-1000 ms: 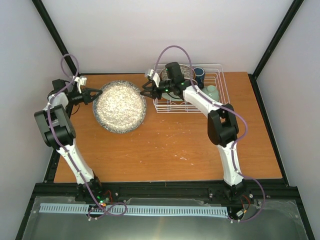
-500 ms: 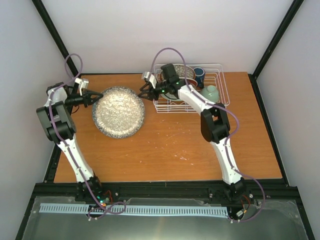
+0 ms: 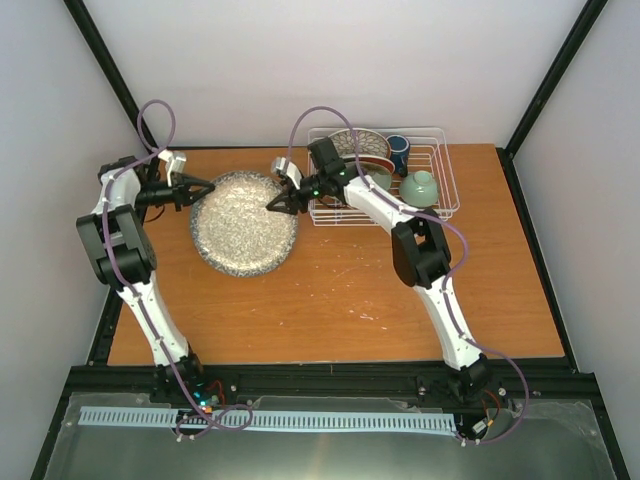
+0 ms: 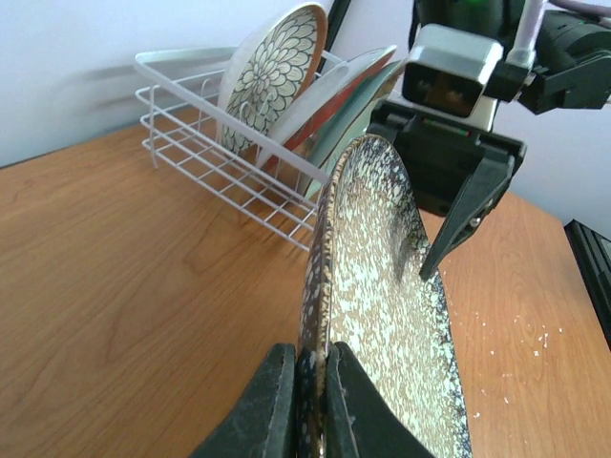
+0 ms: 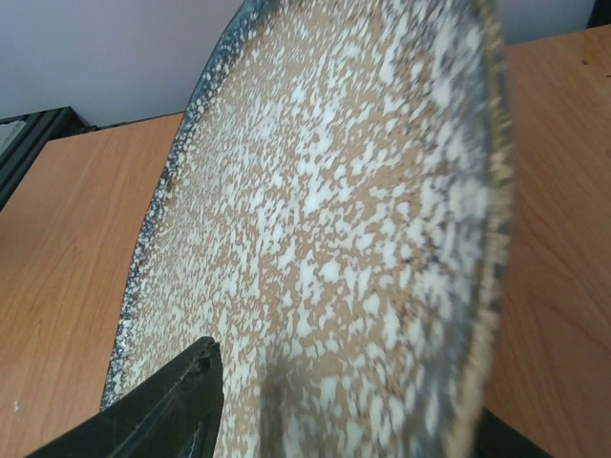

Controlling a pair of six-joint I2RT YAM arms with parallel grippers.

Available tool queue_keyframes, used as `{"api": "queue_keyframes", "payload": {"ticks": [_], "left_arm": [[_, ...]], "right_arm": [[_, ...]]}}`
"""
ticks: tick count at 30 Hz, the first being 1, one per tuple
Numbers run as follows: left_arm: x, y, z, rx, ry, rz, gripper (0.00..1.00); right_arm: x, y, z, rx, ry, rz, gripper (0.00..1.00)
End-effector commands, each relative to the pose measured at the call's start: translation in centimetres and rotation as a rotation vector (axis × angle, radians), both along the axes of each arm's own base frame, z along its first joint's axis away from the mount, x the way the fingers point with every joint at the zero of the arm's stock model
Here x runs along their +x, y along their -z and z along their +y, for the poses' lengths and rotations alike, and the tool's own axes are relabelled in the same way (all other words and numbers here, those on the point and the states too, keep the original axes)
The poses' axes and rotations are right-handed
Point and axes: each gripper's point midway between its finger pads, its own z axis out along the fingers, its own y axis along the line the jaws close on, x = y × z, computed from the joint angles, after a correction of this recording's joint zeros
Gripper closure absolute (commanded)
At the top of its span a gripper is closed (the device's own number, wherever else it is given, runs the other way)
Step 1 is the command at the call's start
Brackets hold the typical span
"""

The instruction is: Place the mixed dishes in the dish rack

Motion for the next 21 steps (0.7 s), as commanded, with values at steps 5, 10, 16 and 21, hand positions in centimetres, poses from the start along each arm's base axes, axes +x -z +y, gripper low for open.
{"api": "queue_keyframes", "payload": {"ticks": [5,10,16,21], "left_arm": [[-1.9,-11.1,-1.4,-0.333,0.01,-0.13,0.99],[-2.1,-11.3,-1.6,-0.331,0.013,-0.135,0.99],[-1.9,-11.1,-1.5,-0.335,0.013,-0.128,0.99],[-1.6,-10.8,-1.4,-0.337,0.011,-0.117,0.99]], "right_arm": [[-2.9,-0.8,2.3,0.023,-0.109,-0.004,0.53],[-5.1,-0.8,3.5,0.03,-0.184,0.003,0.86],[-7.6,-1.9,3.8,0.08,-0.285,0.024,0.97],[-7.9,-2.5,3.6,0.088,-0.3,0.006,0.97]]}}
